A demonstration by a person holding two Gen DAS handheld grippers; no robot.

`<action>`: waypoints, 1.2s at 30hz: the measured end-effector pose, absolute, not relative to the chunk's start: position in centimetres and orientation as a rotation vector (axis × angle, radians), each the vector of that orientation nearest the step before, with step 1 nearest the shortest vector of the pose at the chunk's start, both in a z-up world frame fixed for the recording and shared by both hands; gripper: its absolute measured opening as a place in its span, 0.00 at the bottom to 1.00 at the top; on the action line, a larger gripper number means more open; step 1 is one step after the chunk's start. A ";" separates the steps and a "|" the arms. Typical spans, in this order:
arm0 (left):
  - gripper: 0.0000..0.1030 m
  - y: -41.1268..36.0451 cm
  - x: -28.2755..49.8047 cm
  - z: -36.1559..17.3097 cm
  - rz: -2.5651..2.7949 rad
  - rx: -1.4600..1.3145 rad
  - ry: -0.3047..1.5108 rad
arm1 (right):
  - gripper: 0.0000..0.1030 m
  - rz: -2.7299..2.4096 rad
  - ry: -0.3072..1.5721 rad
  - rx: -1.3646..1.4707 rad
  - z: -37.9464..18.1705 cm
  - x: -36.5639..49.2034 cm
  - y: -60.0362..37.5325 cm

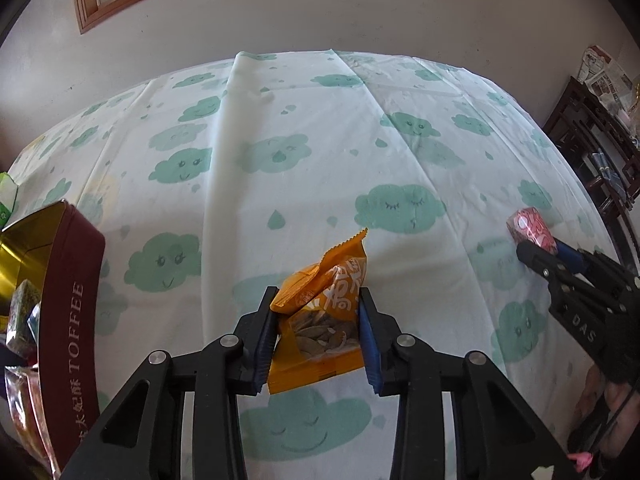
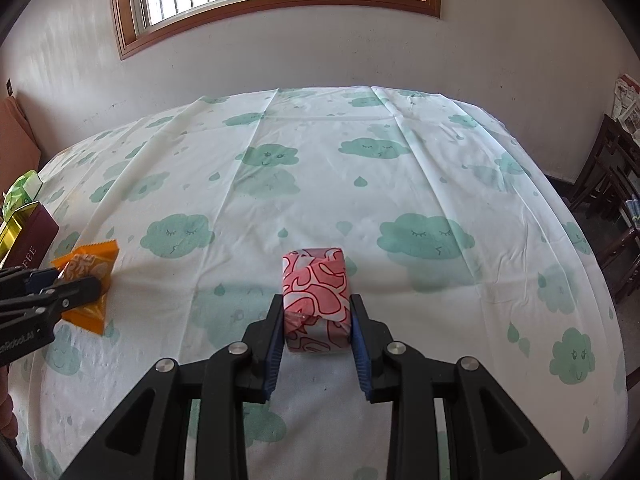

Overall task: Organize snacks
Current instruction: 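Grasp the orange packet with the left tool while the right tool holds the pink candy, then carry the orange packet into the tin and open the left tool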

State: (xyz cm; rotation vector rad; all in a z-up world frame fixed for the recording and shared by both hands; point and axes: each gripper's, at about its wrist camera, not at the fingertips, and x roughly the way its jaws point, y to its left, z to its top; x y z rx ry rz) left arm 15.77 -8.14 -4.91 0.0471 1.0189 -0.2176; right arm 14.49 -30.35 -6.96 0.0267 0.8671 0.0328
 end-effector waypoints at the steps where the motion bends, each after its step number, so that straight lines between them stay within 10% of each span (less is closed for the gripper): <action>1: 0.32 -8.0 15.5 -4.8 -0.225 0.044 1.019 | 0.30 0.033 0.867 0.026 -7.0 14.5 -30.3; 36: 0.31 -2.2 8.4 -0.7 -0.177 0.050 0.949 | 0.30 0.023 0.870 0.007 -7.0 14.5 -30.1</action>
